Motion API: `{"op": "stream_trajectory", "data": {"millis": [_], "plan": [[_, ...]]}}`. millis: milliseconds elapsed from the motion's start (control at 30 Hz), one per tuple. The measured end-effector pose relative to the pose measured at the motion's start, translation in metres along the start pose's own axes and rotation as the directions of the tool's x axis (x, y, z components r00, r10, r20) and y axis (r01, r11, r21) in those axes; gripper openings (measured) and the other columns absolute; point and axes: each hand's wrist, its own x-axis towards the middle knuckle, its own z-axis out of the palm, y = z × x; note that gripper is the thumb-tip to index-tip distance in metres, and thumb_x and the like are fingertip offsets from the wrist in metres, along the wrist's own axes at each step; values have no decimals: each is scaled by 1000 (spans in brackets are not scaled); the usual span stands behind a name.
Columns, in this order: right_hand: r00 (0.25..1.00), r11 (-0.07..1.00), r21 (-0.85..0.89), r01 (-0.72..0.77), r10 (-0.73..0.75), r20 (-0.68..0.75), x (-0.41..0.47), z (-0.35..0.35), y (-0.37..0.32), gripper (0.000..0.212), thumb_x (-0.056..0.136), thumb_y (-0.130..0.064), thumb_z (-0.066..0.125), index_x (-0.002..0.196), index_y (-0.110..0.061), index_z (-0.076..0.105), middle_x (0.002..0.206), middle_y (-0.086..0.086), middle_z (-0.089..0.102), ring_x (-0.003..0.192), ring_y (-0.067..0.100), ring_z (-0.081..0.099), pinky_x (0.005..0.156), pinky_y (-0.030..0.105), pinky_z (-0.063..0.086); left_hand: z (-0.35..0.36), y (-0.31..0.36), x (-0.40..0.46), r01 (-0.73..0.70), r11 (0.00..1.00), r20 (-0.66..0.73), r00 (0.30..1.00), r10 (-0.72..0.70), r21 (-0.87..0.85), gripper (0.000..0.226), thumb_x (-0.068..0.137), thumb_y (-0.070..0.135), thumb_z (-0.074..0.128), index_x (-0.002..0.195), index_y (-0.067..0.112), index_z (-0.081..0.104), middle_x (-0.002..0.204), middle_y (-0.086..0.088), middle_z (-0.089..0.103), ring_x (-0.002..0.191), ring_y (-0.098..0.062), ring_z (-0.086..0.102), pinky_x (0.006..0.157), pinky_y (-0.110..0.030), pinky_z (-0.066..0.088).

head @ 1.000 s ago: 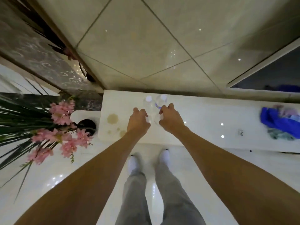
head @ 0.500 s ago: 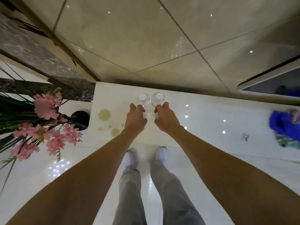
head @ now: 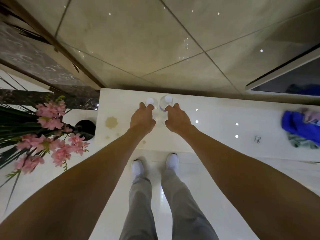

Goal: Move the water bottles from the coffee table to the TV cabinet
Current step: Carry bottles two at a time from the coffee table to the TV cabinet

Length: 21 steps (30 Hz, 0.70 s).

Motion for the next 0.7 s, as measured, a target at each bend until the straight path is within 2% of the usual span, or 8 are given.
{"op": "stream_trajectory", "data": {"millis": [133,233,333,467,700], "plan": [[998,998,-34,-44,42,-48,-18,-37,-9,44,92,-21,59,133,-11,47,126,13,51,110,32,59,92,37,50,-34,17,-14,-70,997,3,998,70,21,40,91,18,61,130,16,53,127,-11,52,111,-28,59,92,-32,49],[993,999,-16,-47,45,-111,-35,-74,-16,42,92,-24,56,131,-10,51,132,12,50,113,32,58,91,39,49,-64,42,-26,-152,988,43,988,150,30,40,91,19,59,130,13,54,132,-11,52,120,-28,54,100,-35,44],[981,998,5,-58,58,-186,-55,-116,-20,39,91,-22,55,127,-7,54,125,14,51,110,35,59,86,40,49,-99,72,-36,-258,962,61,965,254,83,40,91,19,57,129,9,55,132,-12,55,120,-29,54,102,-38,45],[961,996,26,-90,94,-261,-88,-165,-24,43,92,-27,54,131,-7,51,130,15,50,116,35,55,97,43,47,-144,110,-53,-351,928,20,936,351,127,40,89,17,55,129,10,56,127,-13,54,116,-30,56,99,-38,45],[871,965,92,-244,260,-418,-148,-200,-23,43,92,-34,54,128,-11,54,128,11,55,113,30,58,95,43,50,-182,151,-91,-581,795,18,809,587,174,42,88,23,57,128,11,56,125,-11,58,116,-28,57,99,-36,44]]}}
